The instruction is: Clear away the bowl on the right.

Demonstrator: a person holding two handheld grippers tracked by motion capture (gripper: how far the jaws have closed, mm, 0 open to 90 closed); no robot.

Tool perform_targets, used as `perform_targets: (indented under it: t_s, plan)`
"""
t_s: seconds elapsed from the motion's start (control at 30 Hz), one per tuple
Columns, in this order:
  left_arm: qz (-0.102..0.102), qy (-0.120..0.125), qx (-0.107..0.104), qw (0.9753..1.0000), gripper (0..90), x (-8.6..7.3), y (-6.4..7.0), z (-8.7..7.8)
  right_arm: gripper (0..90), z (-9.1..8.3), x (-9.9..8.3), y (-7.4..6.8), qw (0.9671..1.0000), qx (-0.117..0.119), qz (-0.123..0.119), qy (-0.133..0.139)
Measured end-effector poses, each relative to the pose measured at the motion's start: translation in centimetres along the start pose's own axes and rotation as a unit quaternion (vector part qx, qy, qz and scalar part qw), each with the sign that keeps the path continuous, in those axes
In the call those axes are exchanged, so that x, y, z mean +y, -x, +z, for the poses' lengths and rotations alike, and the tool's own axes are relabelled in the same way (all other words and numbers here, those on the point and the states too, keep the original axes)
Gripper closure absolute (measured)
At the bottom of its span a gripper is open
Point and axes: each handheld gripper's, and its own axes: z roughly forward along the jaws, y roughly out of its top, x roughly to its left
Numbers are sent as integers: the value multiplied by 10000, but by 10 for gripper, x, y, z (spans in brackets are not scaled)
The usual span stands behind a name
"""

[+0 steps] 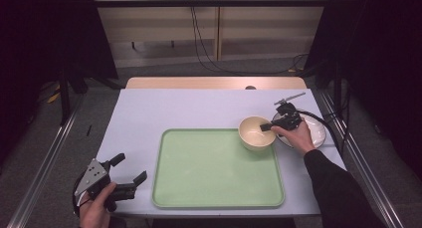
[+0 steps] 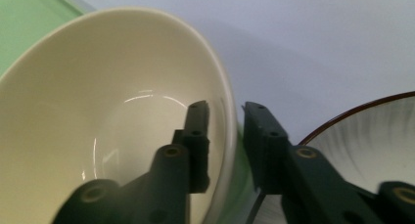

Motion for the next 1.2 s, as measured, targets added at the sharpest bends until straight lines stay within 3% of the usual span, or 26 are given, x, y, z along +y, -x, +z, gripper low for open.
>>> perform_targets:
  t_s: [0.27,0.43,0.5,0.57,0.83,0.93,1.2]
  plan:
    - [-19,2,-2,10000,0,0,0,0,441,-4,1,0,9994,-55,31,327]
    - [-43,6,7,10000,0,0,0,0,233,-6,3,0,9984,43,55,560]
    - [-28,7,-10,10000,0,0,0,0,99,-6,3,1,9980,30,113,613]
    - [-37,5,9,10000,0,0,0,0,27,-8,3,0,9975,113,-6,692]
    - [-32,11,-5,10000,0,0,0,0,39,-14,4,1,9926,110,-44,1210]
    - [-30,7,-5,10000,0,0,0,0,92,-16,3,0,9902,137,-129,1385]
    - [-28,9,0,10000,0,0,0,0,25,-25,0,-2,9849,-233,-186,1704]
